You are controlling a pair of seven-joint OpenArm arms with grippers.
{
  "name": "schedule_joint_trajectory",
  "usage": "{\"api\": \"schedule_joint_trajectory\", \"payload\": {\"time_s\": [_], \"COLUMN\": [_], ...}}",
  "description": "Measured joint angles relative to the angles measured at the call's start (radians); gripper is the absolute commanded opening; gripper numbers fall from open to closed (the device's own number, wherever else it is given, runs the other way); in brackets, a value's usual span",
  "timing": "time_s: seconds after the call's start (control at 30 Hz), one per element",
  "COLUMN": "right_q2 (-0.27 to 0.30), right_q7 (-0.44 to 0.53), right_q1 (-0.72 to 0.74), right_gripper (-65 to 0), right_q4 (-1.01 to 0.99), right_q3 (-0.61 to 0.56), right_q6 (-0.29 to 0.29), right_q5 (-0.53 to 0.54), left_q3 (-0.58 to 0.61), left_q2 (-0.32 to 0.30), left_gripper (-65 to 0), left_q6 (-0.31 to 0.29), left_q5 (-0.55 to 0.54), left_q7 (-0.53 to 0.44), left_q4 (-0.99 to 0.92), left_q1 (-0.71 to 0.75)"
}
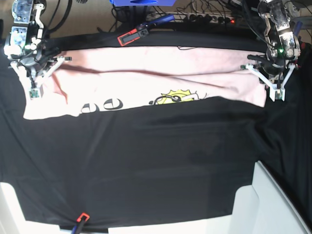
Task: Fold the T-shirt properly
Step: 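Pull the held shirt edges toward the robot with both grippers, folding it over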
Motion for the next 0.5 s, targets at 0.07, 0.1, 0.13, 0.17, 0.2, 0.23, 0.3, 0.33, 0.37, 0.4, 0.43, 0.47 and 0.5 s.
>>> {"api": "schedule_joint_trajectory", "payload": {"time_s": [0.07, 0.1, 0.13, 0.17, 0.2, 0.23, 0.3, 0.33, 0.37, 0.4, 0.43, 0.47, 0.5], "right_q2": [0.0, 0.0, 0.0, 0.0, 0.0, 0.0, 0.0, 0.0, -0.001, 0.0, 0.0, 0.0, 0.0], "right_q7": [0.0, 0.0, 0.0, 0.0, 0.0, 0.0, 0.0, 0.0, 0.0, 0.0, 0.002, 0.003, 0.003], "right_q1": [-0.004, -0.005, -0.005, -0.005, -0.005, -0.005, -0.006, -0.008, -0.008, -0.008, -0.011, -0.013, -0.016], "right_gripper": [-64.7, -64.7, -64.7, -64.7, -64.7, -64.7, -64.7, -64.7, -64.7, -64.7, -64.7, -64.7, -64.7], "right_q4": [0.0, 0.0, 0.0, 0.0, 0.0, 0.0, 0.0, 0.0, 0.0, 0.0, 0.0, 0.0, 0.0], "right_q3": [0.0, 0.0, 0.0, 0.0, 0.0, 0.0, -0.002, -0.002, -0.002, -0.004, -0.004, -0.005, -0.005], "right_q6": [0.0, 0.0, 0.0, 0.0, 0.0, 0.0, 0.0, 0.0, 0.0, 0.0, 0.0, 0.0, 0.0], "right_q5": [0.0, 0.0, 0.0, 0.0, 0.0, 0.0, 0.0, 0.0, 0.0, 0.0, 0.0, 0.0, 0.0], "left_q3": [-0.015, -0.018, -0.018, -0.018, -0.017, -0.017, -0.012, -0.011, -0.011, -0.011, -0.011, -0.011, -0.011], "left_q2": [-0.001, -0.001, -0.003, -0.003, -0.003, -0.003, -0.003, -0.002, -0.002, -0.003, -0.002, -0.002, -0.002], "left_gripper": [-65.0, -65.0, -65.0, -65.0, -65.0, -65.0, -65.0, -65.0, -65.0, -65.0, -65.0, -65.0, -65.0], "left_q6": [-0.001, 0.0, 0.0, 0.0, 0.0, -0.001, -0.001, -0.001, -0.001, -0.001, -0.001, -0.001, -0.001], "left_q5": [-0.004, -0.003, -0.003, -0.003, -0.003, 0.01, 0.057, 0.077, 0.089, 0.096, 0.098, 0.098, 0.098], "left_q7": [-0.004, -0.004, -0.006, -0.004, -0.004, -0.004, -0.009, -0.008, -0.008, -0.008, -0.008, -0.008, -0.008], "left_q4": [-0.009, -0.01, -0.014, -0.018, -0.02, -0.02, -0.019, -0.019, -0.018, -0.017, -0.017, -0.017, -0.017], "left_q1": [-0.002, -0.002, -0.001, 0.0, 0.002, 0.003, 0.002, 0.002, 0.002, 0.003, 0.002, 0.001, -0.002]}}
